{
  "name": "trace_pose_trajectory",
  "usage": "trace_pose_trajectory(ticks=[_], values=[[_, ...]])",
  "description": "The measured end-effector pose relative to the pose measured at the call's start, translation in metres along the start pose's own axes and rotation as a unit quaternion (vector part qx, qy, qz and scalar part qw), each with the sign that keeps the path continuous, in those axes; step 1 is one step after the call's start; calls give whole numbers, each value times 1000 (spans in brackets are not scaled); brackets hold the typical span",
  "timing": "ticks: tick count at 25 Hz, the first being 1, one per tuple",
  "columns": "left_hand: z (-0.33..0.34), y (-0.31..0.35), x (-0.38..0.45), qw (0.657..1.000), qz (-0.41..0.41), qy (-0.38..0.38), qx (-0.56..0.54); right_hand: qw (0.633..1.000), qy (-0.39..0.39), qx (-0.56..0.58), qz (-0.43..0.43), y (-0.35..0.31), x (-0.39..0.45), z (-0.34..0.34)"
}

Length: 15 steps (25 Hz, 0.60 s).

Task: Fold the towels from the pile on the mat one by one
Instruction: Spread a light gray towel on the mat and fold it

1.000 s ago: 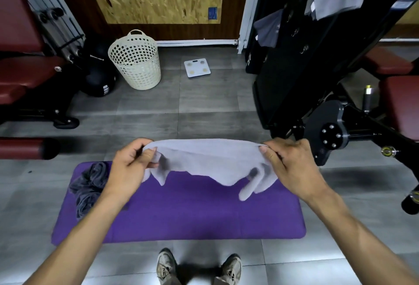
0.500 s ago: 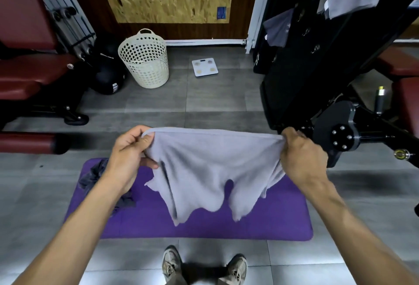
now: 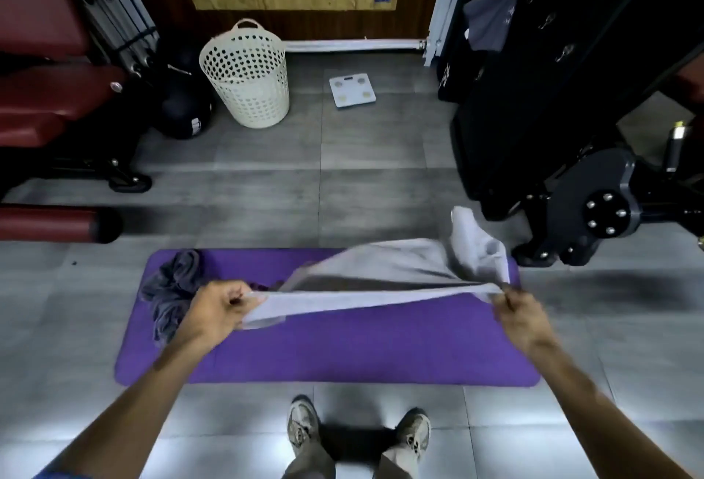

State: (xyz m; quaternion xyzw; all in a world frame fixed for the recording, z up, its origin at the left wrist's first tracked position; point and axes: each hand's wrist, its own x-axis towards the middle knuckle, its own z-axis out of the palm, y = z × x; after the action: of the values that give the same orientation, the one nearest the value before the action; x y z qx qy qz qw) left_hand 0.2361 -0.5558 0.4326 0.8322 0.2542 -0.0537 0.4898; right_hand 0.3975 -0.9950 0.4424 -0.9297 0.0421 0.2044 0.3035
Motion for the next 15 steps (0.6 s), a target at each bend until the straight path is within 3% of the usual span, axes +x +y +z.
trace_pose_trajectory(ticks=[3,6,9,11,14,15], values=[[3,-56,-19,996,-9,-82,27,997,4,-74,-1,41,-32,19],[-9,-78,-11,995,48,-64,62,997,39,12,66,54,-52,24],[12,-105,32,999,-9,-34,-11,990,94,17,100,73,-17,59],[43,-136,76,998,-48,-23,-24,988,84,34,121,90,35,98],[83,-165,149,998,-46,18,-25,943,66,239,222,105,137,148],[97,-170,177,998,-29,44,-19,927,77,296,219,105,172,158]])
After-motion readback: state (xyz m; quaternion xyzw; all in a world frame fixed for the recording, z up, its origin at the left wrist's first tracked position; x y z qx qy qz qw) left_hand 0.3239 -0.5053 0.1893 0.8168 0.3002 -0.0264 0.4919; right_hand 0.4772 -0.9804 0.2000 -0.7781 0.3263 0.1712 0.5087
